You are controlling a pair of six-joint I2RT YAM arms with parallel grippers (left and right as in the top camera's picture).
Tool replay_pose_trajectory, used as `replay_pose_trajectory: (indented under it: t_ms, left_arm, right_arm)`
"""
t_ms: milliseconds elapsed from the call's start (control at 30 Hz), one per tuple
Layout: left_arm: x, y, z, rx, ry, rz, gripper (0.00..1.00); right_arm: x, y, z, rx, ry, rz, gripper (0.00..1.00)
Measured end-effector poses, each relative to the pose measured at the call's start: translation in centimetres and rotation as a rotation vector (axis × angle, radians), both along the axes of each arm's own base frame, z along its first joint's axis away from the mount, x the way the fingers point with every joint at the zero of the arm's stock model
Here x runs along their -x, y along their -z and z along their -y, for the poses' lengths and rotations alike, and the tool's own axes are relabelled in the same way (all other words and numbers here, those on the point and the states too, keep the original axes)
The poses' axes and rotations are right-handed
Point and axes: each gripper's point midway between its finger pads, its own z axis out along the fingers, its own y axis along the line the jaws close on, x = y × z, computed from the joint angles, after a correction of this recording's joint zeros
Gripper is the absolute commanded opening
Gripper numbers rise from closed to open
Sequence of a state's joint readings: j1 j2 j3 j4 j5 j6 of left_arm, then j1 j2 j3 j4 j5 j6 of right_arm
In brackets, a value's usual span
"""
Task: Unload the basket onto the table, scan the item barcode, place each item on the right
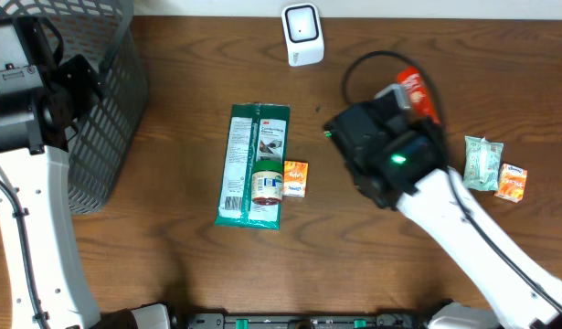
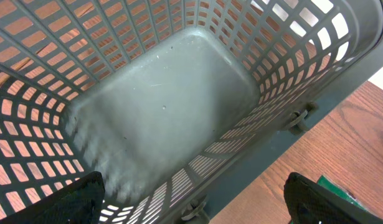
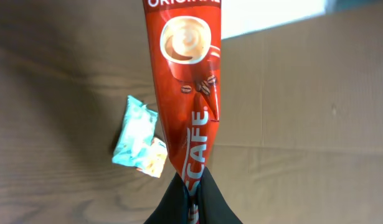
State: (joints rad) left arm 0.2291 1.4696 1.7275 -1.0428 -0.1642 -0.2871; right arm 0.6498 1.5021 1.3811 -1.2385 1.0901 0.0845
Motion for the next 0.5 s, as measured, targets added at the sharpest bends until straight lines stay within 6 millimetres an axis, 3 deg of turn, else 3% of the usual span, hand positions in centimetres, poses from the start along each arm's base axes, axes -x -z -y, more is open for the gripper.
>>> replay_pose_trajectory:
  t_ms: [67, 100, 167, 267, 500]
  left_arm:
    - [0.0, 0.0, 0.0, 0.0, 0.0, 0.0, 0.92]
    - [0.0, 0.0, 0.0, 0.0, 0.0, 0.0, 0.92]
    - [0.0, 0.0, 0.0, 0.0, 0.0, 0.0, 0.92]
    - [0.0, 0.0, 0.0, 0.0, 0.0, 0.0, 0.93]
    - [0.0, 0.0, 0.0, 0.0, 0.0, 0.0, 0.93]
  right_arm:
    - [-0.5, 1.4, -1.0, 0.042, -0.022, -0.048, 0.91]
    - [-0.9, 2.8, -1.9, 0.081, -0.038, -0.09, 0.99]
    - [-1.3, 5.0, -2.9, 0.151, -0.059, -0.163, 0.99]
    - [-1.4, 6.6, -3.7, 0.22, -0.082, -0.221, 0.99]
    - [-1.3, 7.9, -4.2, 0.125, -0.08, -0.273, 0.99]
